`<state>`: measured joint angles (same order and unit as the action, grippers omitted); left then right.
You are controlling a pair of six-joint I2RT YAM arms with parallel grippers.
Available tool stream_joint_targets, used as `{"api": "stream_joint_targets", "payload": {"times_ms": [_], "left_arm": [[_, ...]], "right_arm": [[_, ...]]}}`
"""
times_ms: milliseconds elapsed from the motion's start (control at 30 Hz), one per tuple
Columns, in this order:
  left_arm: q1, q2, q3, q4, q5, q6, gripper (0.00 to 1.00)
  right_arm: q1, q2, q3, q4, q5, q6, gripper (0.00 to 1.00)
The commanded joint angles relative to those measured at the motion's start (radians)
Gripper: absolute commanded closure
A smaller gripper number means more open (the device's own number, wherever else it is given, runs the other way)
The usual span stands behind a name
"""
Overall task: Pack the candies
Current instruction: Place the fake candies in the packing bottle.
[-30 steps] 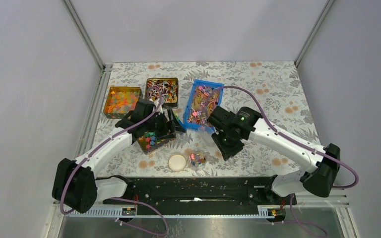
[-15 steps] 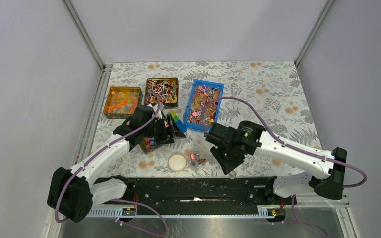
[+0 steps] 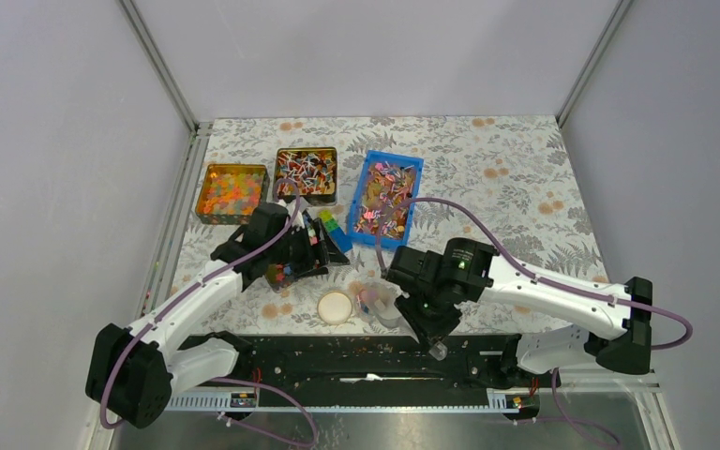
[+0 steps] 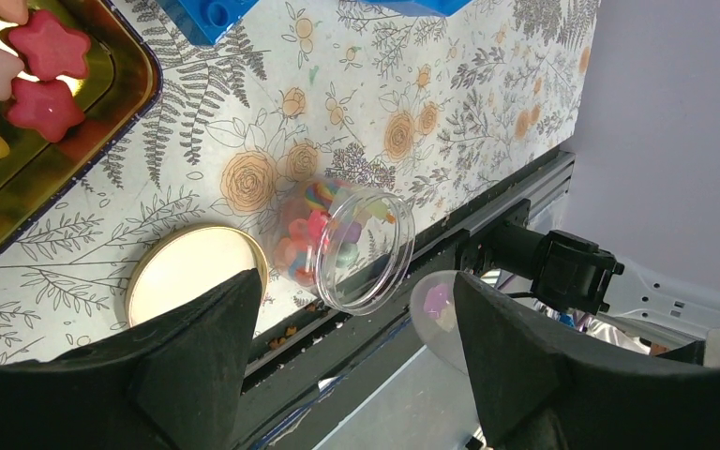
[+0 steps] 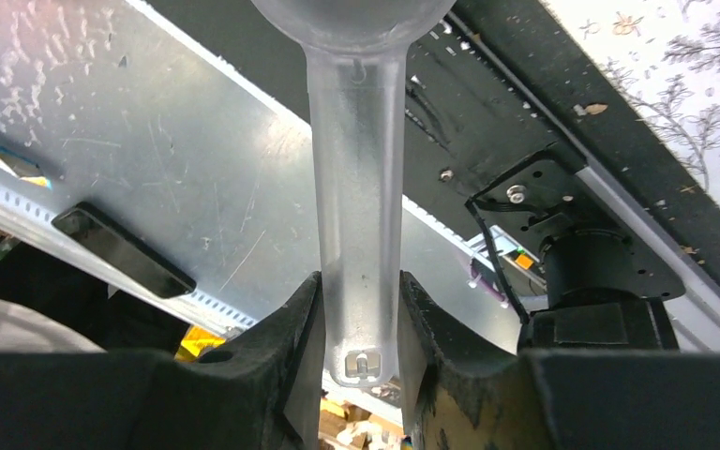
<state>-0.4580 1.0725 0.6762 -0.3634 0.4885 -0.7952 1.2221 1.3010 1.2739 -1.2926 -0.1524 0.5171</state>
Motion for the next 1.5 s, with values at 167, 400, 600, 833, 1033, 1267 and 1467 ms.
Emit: {"api": "stream_joint_targets", "payload": {"times_ms": [167,400,600,833,1033,1267,1467], "left_arm": [[-0.005,-0.028,-0.003,0.038,-0.016,-0.001,0.24],[-0.004,-0.026,-0.002,0.036,-0.012,0.006,0.24],[-0.004,-0.031,0.002,0.024,-0.017,0.013,0.24],[-0.005,-0.025,0.012,0.017,-0.018,0.017,0.24],[-0.004,-0.022,0.014,0.014,-0.018,0.022,0.24],[-0.005,-0.02,0.02,0.007,-0.022,0.027,0.24],[-0.005,-0.022,0.021,0.001,-0.024,0.031,0.24]], "right_arm": [[0.008,0.079,0.018,-0.045,-0.106,0.008,1.0],[-0.031,0.111,0.025,-0.061,-0.149,0.006,1.0],[-0.056,0.119,0.032,-0.051,-0.177,0.0,1.0],[-0.13,0.117,0.038,-0.058,-0.256,-0.01,1.0],[-0.174,0.146,0.063,-0.076,-0.336,-0.031,1.0],[-0.221,0.166,0.061,-0.103,-0.42,-0.023,1.0],[-0.269,0.163,0.057,-0.112,-0.474,-0.018,1.0]]}}
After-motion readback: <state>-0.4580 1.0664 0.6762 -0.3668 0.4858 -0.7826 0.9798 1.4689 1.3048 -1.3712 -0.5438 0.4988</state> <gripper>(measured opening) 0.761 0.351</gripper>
